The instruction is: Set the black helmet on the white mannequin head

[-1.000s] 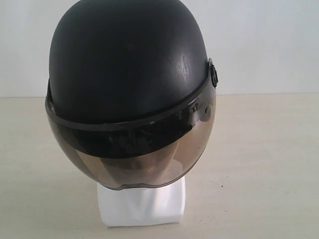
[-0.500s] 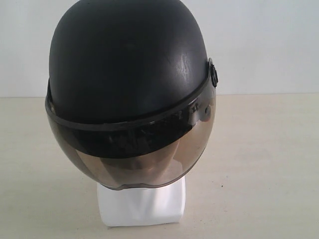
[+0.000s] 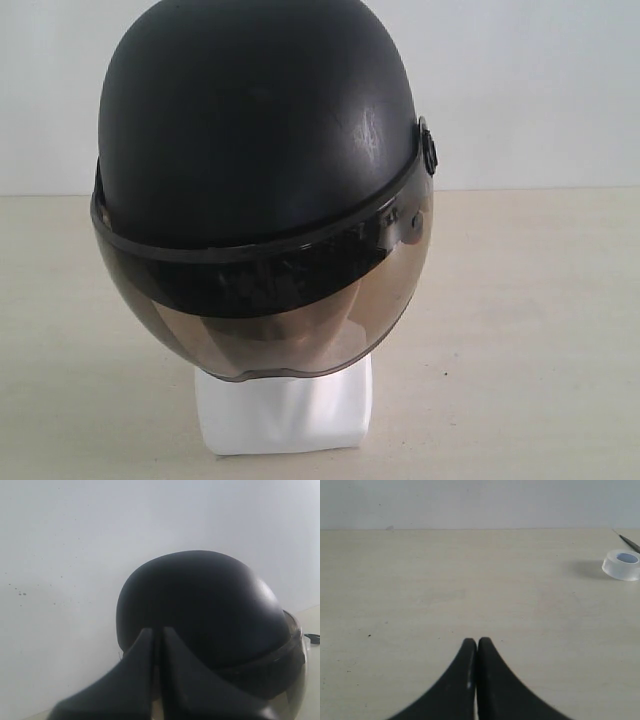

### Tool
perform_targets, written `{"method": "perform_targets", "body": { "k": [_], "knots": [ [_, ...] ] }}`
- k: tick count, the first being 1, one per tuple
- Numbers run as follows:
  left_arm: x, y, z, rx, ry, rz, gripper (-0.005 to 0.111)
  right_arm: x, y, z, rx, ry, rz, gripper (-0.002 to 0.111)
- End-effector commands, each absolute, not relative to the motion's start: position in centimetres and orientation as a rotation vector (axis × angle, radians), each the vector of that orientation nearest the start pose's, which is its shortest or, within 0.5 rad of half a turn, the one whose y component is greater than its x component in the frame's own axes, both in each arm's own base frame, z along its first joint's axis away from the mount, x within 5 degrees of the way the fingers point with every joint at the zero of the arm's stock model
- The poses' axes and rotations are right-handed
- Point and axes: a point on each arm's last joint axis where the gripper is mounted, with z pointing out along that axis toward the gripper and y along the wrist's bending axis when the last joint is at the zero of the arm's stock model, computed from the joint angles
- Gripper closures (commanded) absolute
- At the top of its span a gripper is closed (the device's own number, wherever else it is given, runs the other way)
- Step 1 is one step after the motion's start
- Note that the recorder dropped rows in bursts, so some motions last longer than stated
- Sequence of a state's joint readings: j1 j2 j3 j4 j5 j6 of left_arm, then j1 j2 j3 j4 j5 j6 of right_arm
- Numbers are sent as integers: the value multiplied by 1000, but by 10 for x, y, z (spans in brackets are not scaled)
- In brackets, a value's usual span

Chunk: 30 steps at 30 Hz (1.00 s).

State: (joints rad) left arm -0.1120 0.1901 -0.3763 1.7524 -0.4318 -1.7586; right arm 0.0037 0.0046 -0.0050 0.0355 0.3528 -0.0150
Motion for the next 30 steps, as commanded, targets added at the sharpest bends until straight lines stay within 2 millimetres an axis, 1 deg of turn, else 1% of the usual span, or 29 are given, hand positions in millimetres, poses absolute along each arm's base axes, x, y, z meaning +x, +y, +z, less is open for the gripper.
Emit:
{"method": "perform_targets", "body": {
  "k": [1, 28, 30],
  "knots": [
    [43, -42, 317, 426, 1339, -371, 102, 54, 1, 183, 15, 1816, 31, 108],
    [43, -42, 317, 423, 1339, -374, 102, 54, 1, 183, 19, 1817, 33, 108],
    [42, -43, 317, 397, 1356, -436, 102, 54, 1, 183, 19, 1817, 33, 108]
  ]
}}
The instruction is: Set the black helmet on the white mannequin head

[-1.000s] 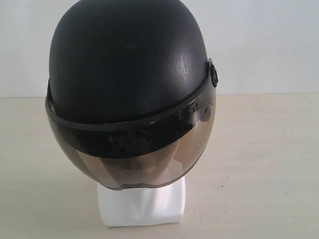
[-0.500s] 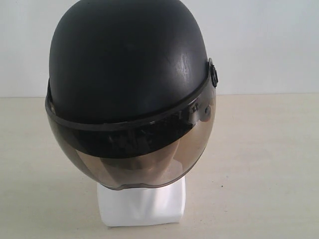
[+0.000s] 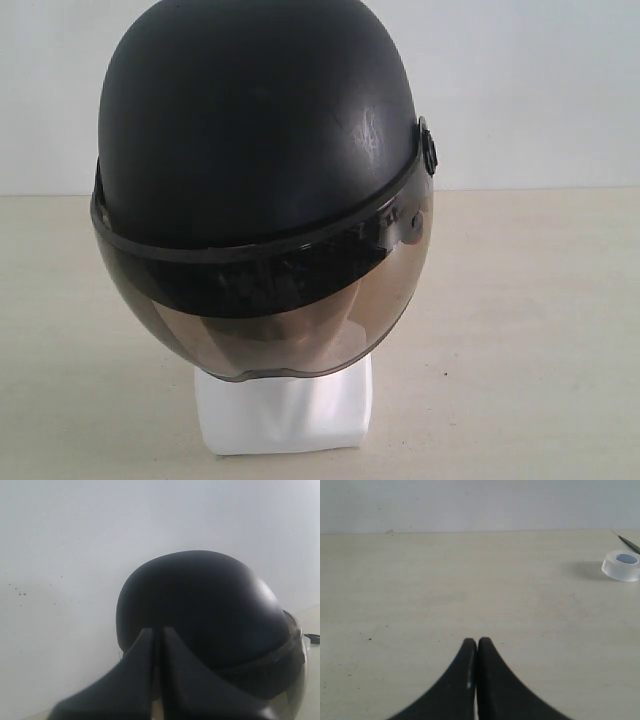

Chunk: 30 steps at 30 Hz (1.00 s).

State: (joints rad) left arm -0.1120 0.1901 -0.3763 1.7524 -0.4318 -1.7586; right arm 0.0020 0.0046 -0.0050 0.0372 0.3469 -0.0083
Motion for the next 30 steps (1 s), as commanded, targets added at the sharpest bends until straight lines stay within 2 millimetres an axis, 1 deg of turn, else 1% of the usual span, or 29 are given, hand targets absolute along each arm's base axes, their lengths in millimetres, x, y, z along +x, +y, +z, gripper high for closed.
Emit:
{"method": "perform_targets", "body": {
  "k": [1, 3, 5, 7, 8, 9, 10, 13, 15, 17, 20, 21, 22, 23, 24, 25, 26, 28, 30],
  "knots": [
    [41, -44, 317, 367, 1367, -506, 102, 54, 1, 183, 19, 1817, 33, 108],
    [39, -49, 316, 282, 1400, -724, 102, 54, 1, 183, 19, 1817, 33, 108],
    [34, -55, 317, 252, 1409, -904, 102, 54, 1, 183, 19, 1817, 33, 108],
    [29, -60, 320, 263, 1379, -1026, 102, 54, 1, 183, 19, 1817, 33, 108],
    [27, -61, 322, 270, 1362, -1057, 102, 54, 1, 183, 19, 1817, 33, 108],
    [27, -60, 323, 293, 1334, -1025, 102, 54, 1, 183, 19, 1817, 33, 108],
    [28, -59, 324, 325, 1303, -944, 102, 54, 1, 183, 19, 1817, 33, 108],
    [35, -52, 323, 484, 1164, -529, 102, 54, 1, 183, 19, 1817, 33, 108],
    [40, -46, 319, 542, 1078, -277, 102, 54, 1, 183, 19, 1817, 33, 108],
    [46, -39, 312, 522, 1030, -108, 102, 54, 1, 183, 19, 1817, 33, 108],
    [51, -27, 301, 377, 1027, -53, 102, 54, 1, 183, 19, 1817, 33, 108],
    [52, -19, 290, 248, 1061, -80, 102, 54, 1, 183, 19, 1817, 33, 108],
    [53, -16, 284, 205, 1095, -93, 102, 54, 1, 183, 19, 1817, 33, 108],
    [53, -12, 270, 139, 1173, -116, 102, 54, 1, 183, 19, 1817, 33, 108],
    [52, -11, 265, 129, 1202, -115, 102, 54, 1, 183, 19, 1817, 33, 108],
    [53, -10, 252, 103, 1257, -130, 102, 54, 1, 183, 19, 1817, 33, 108],
    [52, -10, 248, 98, 1267, -132, 102, 54, 1, 183, 19, 1817, 33, 108],
    [53, -8, 229, 70, 1326, -145, 102, 54, 1, 183, 19, 1817, 33, 108],
    [55, -7, 220, 57, 1408, -137, 102, 54, 1, 183, 19, 1817, 33, 108]
  ]
}}
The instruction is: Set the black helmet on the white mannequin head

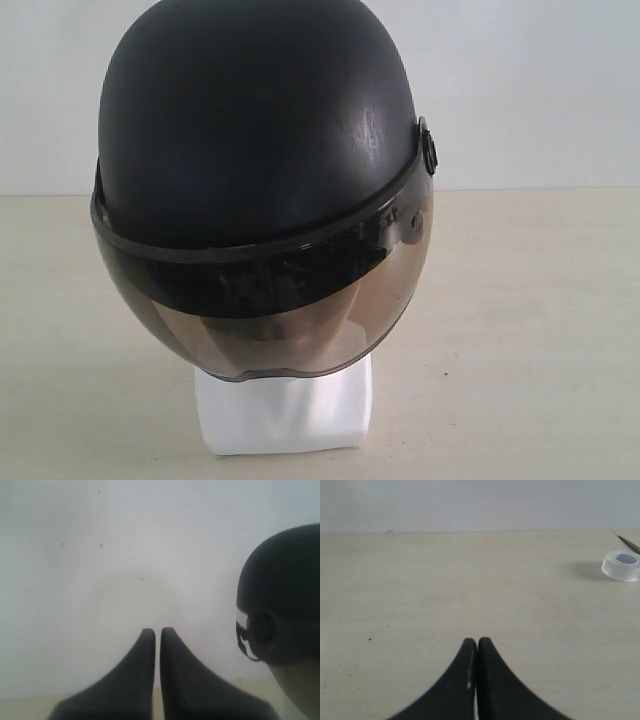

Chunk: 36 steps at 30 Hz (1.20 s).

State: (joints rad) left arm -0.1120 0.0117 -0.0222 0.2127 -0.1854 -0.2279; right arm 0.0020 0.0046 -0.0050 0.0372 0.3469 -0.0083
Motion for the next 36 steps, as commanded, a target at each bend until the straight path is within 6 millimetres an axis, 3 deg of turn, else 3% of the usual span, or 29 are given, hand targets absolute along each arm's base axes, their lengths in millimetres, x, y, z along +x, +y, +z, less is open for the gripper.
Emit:
{"method": "perform_targets", "body": {
  "k": [1, 6, 15, 24, 36],
  "knots": [
    [56, -6, 214, 59, 1472, -116, 102, 54, 1, 183, 19, 1817, 33, 108],
    [56, -5, 203, 218, 1582, 63, 102, 54, 1, 183, 19, 1817, 33, 108],
    [54, -9, 187, 126, 1775, -111, 102, 54, 1, 183, 27, 1817, 42, 108],
    [54, -10, 187, -26, 1784, -240, 102, 54, 1, 183, 27, 1817, 42, 108],
    [54, -8, 186, 62, 1781, -148, 102, 54, 1, 183, 27, 1817, 42, 108]
  ]
}}
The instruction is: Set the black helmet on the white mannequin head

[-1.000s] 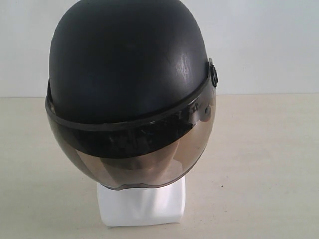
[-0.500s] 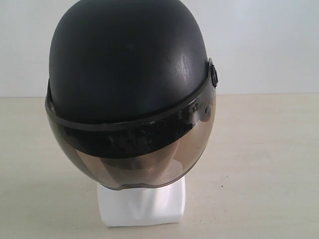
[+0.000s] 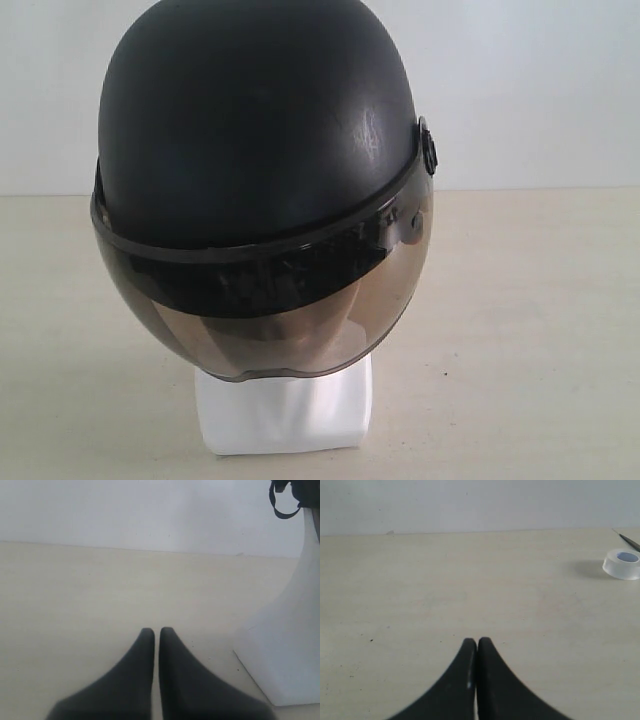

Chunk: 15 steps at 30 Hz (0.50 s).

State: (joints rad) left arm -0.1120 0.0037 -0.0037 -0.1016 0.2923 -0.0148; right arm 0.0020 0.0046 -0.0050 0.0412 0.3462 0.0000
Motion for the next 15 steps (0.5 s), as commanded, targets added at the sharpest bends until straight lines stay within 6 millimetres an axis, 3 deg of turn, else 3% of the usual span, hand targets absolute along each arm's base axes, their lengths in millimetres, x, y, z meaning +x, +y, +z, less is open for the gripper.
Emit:
{"method": "perform_targets", "body": {
  "k": [1, 15],
  "knots": [
    [54, -8, 186, 72, 1780, -140, 102, 54, 1, 183, 27, 1817, 42, 108],
    [54, -8, 186, 76, 1780, -137, 102, 54, 1, 183, 27, 1817, 42, 108]
  ]
}}
